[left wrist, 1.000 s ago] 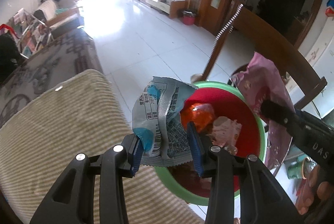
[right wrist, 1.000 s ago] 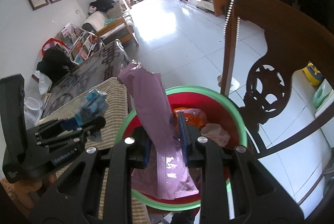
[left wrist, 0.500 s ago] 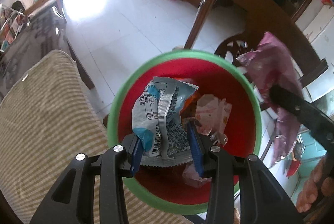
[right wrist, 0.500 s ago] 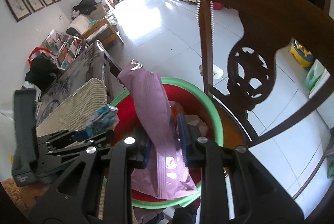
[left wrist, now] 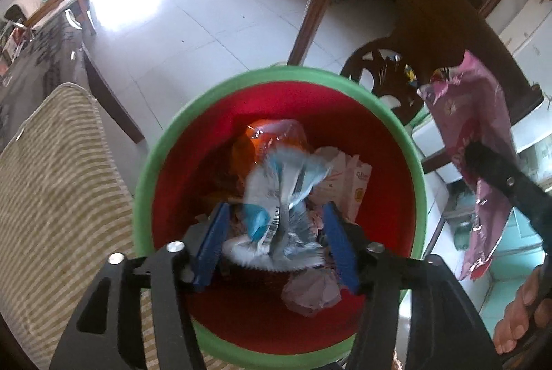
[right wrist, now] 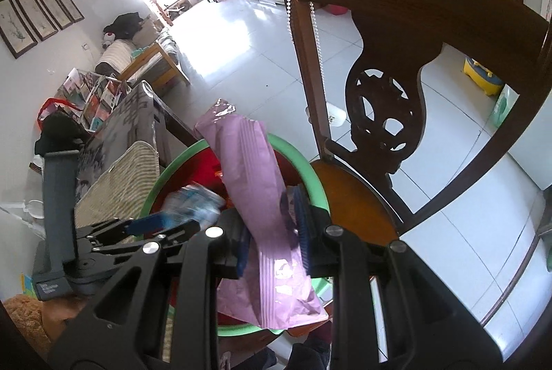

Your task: Collect trash

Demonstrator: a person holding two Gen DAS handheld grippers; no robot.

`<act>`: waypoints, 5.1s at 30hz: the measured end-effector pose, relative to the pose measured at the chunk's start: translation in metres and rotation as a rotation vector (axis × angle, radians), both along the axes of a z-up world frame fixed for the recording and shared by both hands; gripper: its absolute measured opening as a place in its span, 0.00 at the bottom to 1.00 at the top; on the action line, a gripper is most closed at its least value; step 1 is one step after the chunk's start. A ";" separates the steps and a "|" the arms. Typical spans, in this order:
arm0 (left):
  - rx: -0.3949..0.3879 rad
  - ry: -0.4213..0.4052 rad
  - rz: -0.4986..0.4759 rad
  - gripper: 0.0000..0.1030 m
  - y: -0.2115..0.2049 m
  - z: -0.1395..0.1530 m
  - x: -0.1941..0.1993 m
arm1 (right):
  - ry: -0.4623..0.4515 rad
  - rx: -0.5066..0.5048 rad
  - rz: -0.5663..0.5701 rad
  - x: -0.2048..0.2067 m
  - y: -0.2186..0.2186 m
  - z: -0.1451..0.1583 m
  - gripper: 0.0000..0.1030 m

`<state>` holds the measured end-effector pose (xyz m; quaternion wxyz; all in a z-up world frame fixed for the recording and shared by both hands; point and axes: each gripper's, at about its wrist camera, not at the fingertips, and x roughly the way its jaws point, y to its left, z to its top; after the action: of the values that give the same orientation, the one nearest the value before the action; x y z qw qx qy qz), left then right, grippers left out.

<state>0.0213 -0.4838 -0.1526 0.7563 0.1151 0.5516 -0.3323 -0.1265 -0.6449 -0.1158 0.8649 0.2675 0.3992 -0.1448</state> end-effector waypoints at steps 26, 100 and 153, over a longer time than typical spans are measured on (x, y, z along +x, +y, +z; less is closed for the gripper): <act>-0.027 -0.251 0.232 0.73 0.123 0.072 0.006 | 0.079 -0.029 0.191 0.076 0.059 -0.025 0.23; 0.087 -0.491 0.972 0.92 0.589 0.075 -0.004 | 0.051 0.180 1.244 0.151 0.557 -0.020 0.95; -0.143 -0.505 0.696 0.92 0.502 0.122 0.017 | -0.230 -0.292 0.572 0.145 0.443 0.107 0.95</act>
<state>0.0383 0.0187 -0.0303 0.9406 -0.0527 0.3306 -0.0565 0.0181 -0.2024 -0.0090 0.9391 0.0328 0.3328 0.0794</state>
